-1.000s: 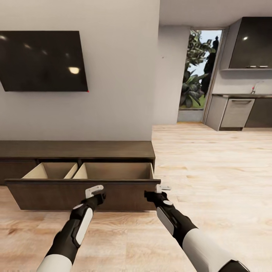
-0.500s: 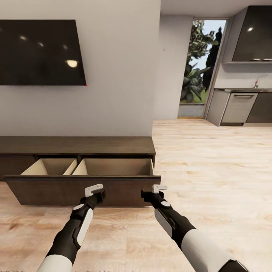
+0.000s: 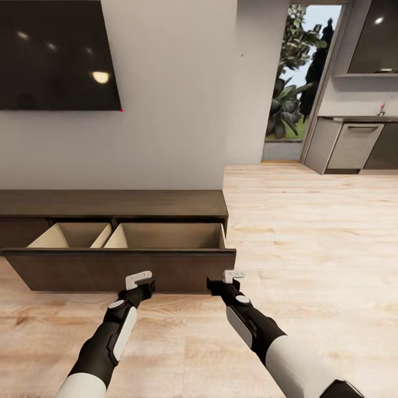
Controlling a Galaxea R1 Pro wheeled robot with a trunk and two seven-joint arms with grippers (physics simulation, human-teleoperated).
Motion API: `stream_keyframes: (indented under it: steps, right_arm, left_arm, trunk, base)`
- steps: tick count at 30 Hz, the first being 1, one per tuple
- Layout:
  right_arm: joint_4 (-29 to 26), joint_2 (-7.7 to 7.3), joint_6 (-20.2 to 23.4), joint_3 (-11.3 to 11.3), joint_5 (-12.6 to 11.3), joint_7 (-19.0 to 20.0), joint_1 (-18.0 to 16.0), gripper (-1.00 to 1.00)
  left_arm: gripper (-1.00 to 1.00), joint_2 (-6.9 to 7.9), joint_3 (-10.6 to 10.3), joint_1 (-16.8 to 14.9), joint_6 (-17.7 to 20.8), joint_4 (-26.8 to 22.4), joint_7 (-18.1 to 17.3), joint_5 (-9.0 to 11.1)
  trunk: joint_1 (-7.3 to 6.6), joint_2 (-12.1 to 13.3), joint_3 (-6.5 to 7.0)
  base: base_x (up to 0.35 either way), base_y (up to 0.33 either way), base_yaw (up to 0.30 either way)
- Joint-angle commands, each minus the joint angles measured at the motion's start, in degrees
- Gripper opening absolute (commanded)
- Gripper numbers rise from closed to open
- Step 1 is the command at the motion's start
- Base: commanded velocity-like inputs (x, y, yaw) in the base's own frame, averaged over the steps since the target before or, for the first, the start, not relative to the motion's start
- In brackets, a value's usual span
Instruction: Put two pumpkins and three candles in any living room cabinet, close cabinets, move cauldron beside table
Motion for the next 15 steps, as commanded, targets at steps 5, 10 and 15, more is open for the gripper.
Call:
stream_keyframes:
  steps: [5, 10, 15]
  right_arm:
    - [3.0, -0.05, -2.7, 0.4, -0.6, -0.5, -0.1, 1.0]
    - [7.6, -0.02, -6.8, 0.4, -0.5, -0.5, -0.1, 1.0]
    - [8.4, -0.05, -10.3, 0.3, -0.6, -0.6, -0.1, 1.0]
  left_arm:
    - [1.0, -0.03, -0.4, 0.2, -3.0, -0.1, 0.3, 0.6]
    - [1.0, 0.02, -1.7, 0.5, -5.2, -0.1, 0.4, 0.6]
    - [1.0, 0.04, -1.8, 0.6, -5.4, -0.3, 0.4, 0.6]
  trunk:
    - [0.11, -0.1, -1.17]
    - [0.24, -0.2, -2.28]
    - [0.34, -0.2, -3.16]
  base:
    - [0.0, 0.0, 0.0]
    - [0.0, 0.0, 0.0]
    - [0.0, 0.0, 0.0]
